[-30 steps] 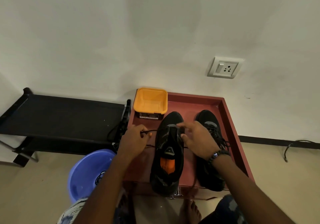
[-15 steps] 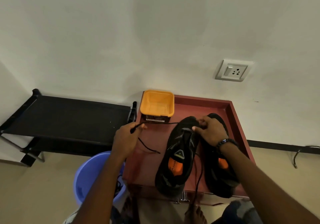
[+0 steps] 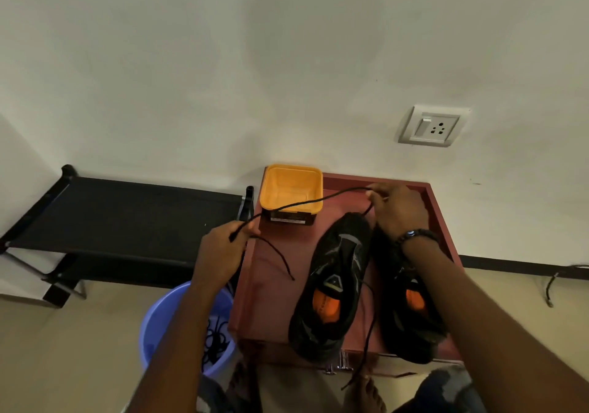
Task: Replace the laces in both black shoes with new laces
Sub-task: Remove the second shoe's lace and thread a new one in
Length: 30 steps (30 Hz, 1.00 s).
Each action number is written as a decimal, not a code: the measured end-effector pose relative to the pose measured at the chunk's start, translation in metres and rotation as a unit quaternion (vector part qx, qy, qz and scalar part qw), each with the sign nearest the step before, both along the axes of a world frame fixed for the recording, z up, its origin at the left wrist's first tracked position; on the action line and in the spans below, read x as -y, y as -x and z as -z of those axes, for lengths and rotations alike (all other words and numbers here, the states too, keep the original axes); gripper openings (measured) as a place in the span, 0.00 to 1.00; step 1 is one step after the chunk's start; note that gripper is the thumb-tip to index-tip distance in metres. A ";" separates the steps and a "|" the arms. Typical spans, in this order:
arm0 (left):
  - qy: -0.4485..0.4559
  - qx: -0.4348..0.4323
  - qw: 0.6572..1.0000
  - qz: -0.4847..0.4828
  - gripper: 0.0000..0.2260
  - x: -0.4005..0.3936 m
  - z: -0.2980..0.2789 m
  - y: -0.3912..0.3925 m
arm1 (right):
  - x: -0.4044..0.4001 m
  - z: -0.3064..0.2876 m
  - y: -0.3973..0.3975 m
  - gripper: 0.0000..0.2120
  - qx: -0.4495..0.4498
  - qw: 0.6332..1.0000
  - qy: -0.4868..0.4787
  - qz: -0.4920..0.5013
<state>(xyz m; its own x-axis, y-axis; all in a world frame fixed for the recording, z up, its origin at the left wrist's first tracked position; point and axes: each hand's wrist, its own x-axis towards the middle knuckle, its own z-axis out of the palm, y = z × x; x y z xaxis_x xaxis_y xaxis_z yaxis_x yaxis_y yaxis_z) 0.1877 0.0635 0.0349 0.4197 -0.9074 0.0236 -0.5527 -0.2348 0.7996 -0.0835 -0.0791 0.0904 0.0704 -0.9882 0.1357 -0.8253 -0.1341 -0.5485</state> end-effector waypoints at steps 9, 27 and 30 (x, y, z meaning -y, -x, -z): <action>0.001 -0.585 0.811 0.018 0.14 0.009 -0.026 0.050 | -0.068 0.011 -0.063 0.21 0.091 0.926 -0.188 -0.313; 0.201 -0.555 0.805 -0.052 0.19 0.020 -0.026 0.030 | -0.024 -0.004 0.041 0.11 -0.099 0.965 -0.114 -0.216; 0.165 -0.477 0.859 -0.085 0.18 0.025 -0.021 0.039 | -0.021 0.008 0.055 0.14 -0.111 0.972 -0.118 -0.171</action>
